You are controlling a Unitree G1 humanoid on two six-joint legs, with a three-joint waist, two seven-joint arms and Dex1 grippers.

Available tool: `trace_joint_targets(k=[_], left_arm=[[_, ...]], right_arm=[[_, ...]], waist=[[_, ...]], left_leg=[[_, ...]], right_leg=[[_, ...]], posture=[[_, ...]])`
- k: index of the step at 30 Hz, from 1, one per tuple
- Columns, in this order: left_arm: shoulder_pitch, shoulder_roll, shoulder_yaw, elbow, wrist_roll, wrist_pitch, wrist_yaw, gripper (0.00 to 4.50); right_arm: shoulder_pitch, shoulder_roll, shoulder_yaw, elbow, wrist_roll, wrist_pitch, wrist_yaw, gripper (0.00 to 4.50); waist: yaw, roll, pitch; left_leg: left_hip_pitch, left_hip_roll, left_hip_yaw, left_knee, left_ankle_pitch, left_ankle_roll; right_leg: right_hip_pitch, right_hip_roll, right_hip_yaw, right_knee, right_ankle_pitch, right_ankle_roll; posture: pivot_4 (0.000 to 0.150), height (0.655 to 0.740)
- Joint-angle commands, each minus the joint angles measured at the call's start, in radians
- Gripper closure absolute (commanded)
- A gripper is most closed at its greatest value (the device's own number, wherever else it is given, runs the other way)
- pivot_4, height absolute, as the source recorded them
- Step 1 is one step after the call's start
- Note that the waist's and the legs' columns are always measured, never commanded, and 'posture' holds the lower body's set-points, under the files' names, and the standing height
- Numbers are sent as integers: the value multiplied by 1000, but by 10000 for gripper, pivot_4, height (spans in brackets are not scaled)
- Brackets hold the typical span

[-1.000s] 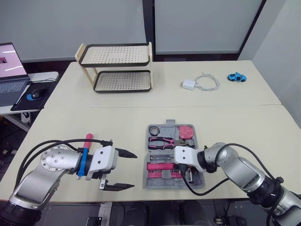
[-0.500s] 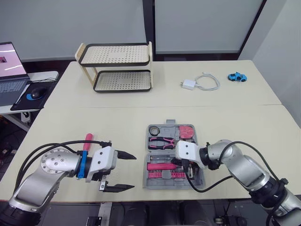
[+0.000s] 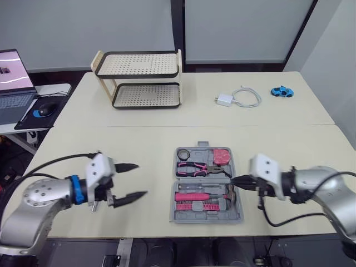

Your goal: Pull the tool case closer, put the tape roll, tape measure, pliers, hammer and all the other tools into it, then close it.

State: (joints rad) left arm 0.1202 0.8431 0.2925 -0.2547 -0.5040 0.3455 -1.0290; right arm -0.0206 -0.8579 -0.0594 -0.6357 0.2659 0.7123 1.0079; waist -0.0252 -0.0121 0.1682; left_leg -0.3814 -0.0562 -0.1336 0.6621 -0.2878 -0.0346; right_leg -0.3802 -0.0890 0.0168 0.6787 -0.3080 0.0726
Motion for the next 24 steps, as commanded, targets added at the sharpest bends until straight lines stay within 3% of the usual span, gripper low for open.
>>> trace_joint_targets(k=[1,7,13,16,24], left_arm=[[12,-38,148,78,-30,53,121,0],[57,-78,319,287,-5,68,241,0],[133,-50,402,484,9,68,230,0],[164,-43,407,519,11,67,207,0],[203,-37,407,545,16,28,161,0]], right_arm=[[90,-13,-186,10,-16,-89,-39,44439],[334,4,-391,102,-28,-327,11,44439],[387,-41,-519,225,48,-384,107,42887],[397,-65,-544,279,57,-413,147,35284],[388,-112,-543,358,49,-482,203,5805]], waist=[[-1,0,0],[-1,-1,0],[-4,-1,0],[-3,-2,-1],[8,-4,-2]], left_leg=[[0,0,0,0,0,0],[1,0,1,0,0,0],[3,0,2,0,0,0],[4,1,1,0,0,0],[4,0,1,0,0,0]], right_leg=[[0,0,0,0,0,0],[1,0,0,0,0,0],[3,0,1,-1,0,0],[5,0,0,-2,0,0],[7,-2,0,-4,0,0]], posture=[[1500,7400],[1500,7400],[1500,7400],[1500,7400],[1500,7400]])
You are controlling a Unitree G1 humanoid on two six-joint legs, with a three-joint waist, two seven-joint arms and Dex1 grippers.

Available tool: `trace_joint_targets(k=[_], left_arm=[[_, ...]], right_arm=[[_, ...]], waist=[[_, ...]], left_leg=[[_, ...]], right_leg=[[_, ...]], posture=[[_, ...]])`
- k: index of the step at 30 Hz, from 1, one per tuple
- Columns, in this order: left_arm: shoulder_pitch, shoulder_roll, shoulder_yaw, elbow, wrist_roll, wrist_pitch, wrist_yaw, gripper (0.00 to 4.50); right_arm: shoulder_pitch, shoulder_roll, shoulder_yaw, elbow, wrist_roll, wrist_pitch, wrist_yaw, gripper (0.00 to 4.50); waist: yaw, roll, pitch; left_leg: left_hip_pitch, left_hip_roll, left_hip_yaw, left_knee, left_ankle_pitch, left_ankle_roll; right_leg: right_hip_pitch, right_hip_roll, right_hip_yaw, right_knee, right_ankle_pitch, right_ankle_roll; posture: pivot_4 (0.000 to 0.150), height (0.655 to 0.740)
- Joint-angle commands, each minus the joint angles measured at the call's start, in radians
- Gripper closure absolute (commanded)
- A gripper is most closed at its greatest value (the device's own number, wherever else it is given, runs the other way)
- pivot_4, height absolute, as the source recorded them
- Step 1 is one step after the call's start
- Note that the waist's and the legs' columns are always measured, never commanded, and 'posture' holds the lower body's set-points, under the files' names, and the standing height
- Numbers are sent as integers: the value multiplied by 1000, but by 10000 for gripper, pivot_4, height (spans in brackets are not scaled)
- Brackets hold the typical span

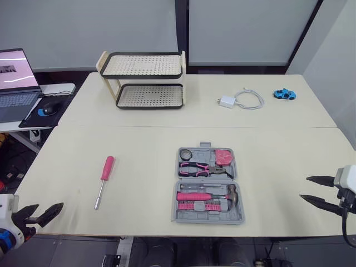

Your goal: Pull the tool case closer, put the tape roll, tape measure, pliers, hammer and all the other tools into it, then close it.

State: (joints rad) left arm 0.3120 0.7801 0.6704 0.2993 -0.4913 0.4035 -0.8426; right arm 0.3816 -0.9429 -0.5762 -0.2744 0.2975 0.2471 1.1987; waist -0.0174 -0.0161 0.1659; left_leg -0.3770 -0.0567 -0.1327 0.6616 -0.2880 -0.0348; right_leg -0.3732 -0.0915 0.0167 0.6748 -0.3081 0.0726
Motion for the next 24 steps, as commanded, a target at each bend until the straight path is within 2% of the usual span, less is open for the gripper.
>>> trace_joint_targets(k=[1,2,17,24], left_arm=[[14,27,24,-13,3,-33,-34,0],[17,28,18,-17,5,-36,-44,0],[-1,39,-16,-45,26,-28,-100,0],[50,42,-26,-189,-17,53,-161,0]], right_arm=[[-21,-31,-23,-2,20,-18,15,2547],[-26,-34,-20,0,20,-21,18,303],[-91,-108,4,-25,64,-10,100,303],[-132,-152,40,-92,130,62,147,303]], waist=[[0,0,0],[0,0,0],[0,0,0],[0,0,0]], left_leg=[[0,0,0,0,0,0],[0,0,0,0,0,0],[0,1,0,0,0,0],[-1,1,0,0,0,0]], right_leg=[[0,0,0,0,0,0],[0,0,0,0,0,0],[0,0,0,-1,0,0],[0,0,0,-1,0,0]], posture=[[1500,7400],[1500,7400],[1500,7400],[1500,7400]])
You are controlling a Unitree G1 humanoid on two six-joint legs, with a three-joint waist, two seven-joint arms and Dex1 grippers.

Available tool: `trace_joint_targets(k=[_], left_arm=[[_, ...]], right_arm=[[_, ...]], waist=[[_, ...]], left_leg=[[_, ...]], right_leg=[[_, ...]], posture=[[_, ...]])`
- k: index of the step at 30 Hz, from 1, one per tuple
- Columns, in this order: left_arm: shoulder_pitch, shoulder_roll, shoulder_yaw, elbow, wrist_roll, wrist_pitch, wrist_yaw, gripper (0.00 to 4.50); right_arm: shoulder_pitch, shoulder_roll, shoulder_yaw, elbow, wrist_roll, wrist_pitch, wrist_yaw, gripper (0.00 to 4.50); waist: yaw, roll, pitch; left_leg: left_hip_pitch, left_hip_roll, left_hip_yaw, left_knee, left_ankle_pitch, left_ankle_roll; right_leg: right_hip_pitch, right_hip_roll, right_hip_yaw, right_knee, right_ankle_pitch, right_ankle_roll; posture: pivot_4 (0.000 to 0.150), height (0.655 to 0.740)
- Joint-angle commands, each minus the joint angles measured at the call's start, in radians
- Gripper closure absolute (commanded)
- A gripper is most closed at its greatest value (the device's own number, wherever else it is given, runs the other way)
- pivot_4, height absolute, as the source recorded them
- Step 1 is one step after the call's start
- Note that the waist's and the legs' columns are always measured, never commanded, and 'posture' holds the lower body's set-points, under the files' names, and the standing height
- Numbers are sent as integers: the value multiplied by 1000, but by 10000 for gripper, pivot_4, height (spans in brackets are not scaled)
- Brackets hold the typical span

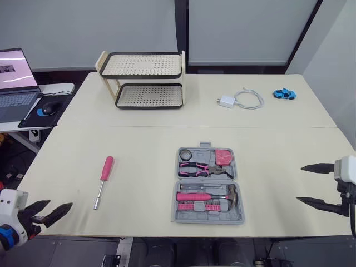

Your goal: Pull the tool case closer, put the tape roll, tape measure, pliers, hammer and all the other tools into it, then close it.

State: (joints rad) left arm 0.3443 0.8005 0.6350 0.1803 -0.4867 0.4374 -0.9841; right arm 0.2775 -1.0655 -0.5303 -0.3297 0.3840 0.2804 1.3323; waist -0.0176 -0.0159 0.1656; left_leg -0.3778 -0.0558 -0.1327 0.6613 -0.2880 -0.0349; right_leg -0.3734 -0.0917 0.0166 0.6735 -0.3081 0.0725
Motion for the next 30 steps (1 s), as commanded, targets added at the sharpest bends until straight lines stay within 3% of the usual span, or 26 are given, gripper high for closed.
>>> trace_joint_targets(k=[1,10,24,30], left_arm=[[24,17,7,-94,-27,31,-22,0],[17,-44,3,-229,-53,107,53,0],[-13,-75,-7,-270,-57,126,132,0],[-69,-149,-38,-295,-41,130,249,0]], right_arm=[[-36,-35,-2,-42,52,39,16,303],[-95,-71,26,-127,144,148,28,303],[-254,-72,130,-195,238,259,-32,303],[-354,-55,209,-249,282,320,-116,303]], waist=[[0,0,0],[1,0,0],[7,0,0],[11,0,0]], left_leg=[[0,0,0,0,0,0],[0,0,0,0,0,0],[-1,0,0,0,0,0],[-1,-1,0,0,0,0]], right_leg=[[0,0,0,0,0,0],[0,0,0,-1,0,0],[0,0,-1,-1,0,0],[0,0,-1,-1,0,0]], posture=[[1500,7400],[1500,7400],[1500,7400],[1500,7400]])
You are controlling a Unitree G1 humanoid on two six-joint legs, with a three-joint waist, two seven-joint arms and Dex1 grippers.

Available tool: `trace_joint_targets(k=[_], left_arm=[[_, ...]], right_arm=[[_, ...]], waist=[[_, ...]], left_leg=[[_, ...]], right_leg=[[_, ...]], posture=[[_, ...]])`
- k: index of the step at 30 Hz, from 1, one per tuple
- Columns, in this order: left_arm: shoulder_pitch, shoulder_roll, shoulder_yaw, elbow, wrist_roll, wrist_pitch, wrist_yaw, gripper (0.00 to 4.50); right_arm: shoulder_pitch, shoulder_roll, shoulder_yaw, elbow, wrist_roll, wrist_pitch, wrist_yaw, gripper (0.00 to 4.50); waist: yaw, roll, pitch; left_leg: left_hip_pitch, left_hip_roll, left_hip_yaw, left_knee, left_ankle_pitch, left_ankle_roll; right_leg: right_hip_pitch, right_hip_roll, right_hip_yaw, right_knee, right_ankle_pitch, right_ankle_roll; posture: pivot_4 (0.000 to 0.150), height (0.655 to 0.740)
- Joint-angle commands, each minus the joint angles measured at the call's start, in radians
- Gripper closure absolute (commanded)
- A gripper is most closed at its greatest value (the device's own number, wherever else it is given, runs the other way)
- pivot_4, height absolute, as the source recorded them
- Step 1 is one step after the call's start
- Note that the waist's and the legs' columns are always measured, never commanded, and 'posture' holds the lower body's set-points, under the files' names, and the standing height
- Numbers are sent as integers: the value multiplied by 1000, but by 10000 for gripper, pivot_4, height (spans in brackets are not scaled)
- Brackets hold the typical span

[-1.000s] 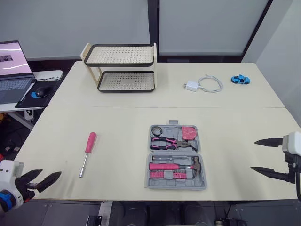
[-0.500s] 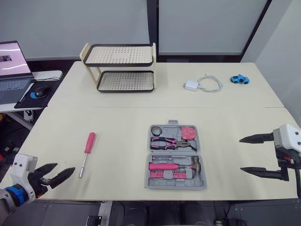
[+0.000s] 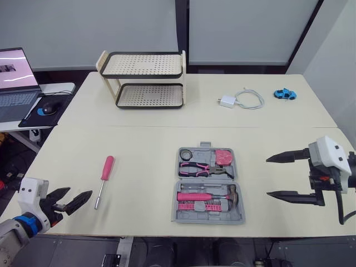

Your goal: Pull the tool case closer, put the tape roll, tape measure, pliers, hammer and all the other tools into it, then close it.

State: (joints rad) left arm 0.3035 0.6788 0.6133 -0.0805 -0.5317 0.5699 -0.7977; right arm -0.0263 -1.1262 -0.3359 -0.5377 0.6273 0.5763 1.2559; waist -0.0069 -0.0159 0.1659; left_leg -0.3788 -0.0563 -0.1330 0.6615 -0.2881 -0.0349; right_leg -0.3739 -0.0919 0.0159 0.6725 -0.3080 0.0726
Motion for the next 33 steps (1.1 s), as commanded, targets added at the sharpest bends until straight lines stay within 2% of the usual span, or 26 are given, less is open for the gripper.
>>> trace_joint_targets(k=[1,12,19,22,33], left_arm=[[-45,-43,-25,-34,14,-5,95,0],[-269,-155,-181,78,124,14,341,0],[-354,-192,-271,164,187,13,410,0],[-350,-214,-312,172,213,13,422,5604],[-311,-210,-321,144,229,-7,409,38865]], right_arm=[[-70,8,27,-49,48,33,-52,303],[-173,17,118,-61,70,65,-103,303],[-176,17,137,-63,71,68,-112,303],[-175,15,137,-67,75,72,-116,0],[-158,9,120,-74,75,80,-114,0]], waist=[[2,0,0],[5,-1,0],[4,-1,0],[5,-1,0],[5,0,-1]], left_leg=[[0,0,0,0,0,0],[-1,-1,-1,1,0,0],[-1,-1,0,1,0,0],[-1,-1,-1,1,0,0],[-1,-2,0,1,0,0]], right_leg=[[0,0,0,0,0,0],[-1,0,-1,1,0,0],[-2,0,0,1,0,0],[-1,0,0,1,0,0],[-1,0,0,1,0,0]], posture=[[1500,7400],[1500,7400],[1500,7400],[1500,7400],[1500,7400]])
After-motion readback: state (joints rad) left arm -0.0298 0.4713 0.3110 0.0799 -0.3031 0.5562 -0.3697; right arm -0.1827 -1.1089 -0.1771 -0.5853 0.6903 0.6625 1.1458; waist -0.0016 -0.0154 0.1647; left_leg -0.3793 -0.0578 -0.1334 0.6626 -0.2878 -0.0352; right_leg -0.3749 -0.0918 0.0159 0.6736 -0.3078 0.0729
